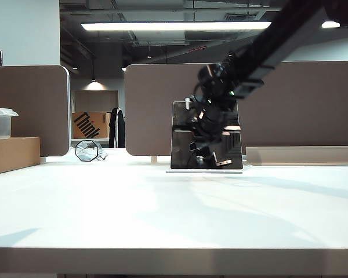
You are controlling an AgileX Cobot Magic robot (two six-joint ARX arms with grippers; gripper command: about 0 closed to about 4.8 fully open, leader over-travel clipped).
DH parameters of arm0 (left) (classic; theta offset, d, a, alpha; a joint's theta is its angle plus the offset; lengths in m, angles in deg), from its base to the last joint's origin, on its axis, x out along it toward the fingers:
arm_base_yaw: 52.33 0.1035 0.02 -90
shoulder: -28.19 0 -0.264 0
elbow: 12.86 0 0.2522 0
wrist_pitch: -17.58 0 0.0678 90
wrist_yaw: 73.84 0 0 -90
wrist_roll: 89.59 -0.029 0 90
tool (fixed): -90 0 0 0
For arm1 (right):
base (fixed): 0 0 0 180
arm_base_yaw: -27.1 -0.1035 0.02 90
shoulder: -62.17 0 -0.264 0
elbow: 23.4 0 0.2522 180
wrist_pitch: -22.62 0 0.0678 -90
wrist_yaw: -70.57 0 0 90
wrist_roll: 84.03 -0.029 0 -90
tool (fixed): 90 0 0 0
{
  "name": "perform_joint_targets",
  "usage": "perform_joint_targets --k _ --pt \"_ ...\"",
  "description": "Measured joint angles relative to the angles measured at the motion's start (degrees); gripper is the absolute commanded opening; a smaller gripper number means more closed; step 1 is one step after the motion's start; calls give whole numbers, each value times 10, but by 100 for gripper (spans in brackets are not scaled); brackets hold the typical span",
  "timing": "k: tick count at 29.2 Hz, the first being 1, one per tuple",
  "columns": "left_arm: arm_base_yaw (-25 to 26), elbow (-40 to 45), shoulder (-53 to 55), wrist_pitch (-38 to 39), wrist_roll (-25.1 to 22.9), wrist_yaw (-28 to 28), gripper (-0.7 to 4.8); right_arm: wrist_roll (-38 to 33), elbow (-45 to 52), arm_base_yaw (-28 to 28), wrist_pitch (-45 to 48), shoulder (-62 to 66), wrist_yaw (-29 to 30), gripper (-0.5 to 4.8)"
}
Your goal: Push the center of the mirror on the table forward to move it for a short distance.
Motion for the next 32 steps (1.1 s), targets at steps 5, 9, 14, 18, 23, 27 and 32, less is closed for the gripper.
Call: perform_joint_targets --k 5,9,14,18,23,27,32 --pt "0 0 0 0 0 0 -5 0 0 -23 -47 -36 -3 -5" --pt "1 0 0 0 0 0 -5 0 -1 -40 -83 -66 -16 -5" --pt "49 0 0 0 0 -3 -5 -3 -1 -59 -144 -115 -18 -5" --pt "99 0 0 0 0 -2 -5 -4 -1 -77 -194 -173 -29 -5" --pt "137 0 0 0 0 -1 -5 -4 -1 -105 -247 -283 -30 -5" --pt "166 0 0 0 0 0 -5 -3 -3 -137 -286 -376 -52 -5" --pt "186 0 0 0 0 0 -5 1 -4 -191 -346 -486 -76 -5"
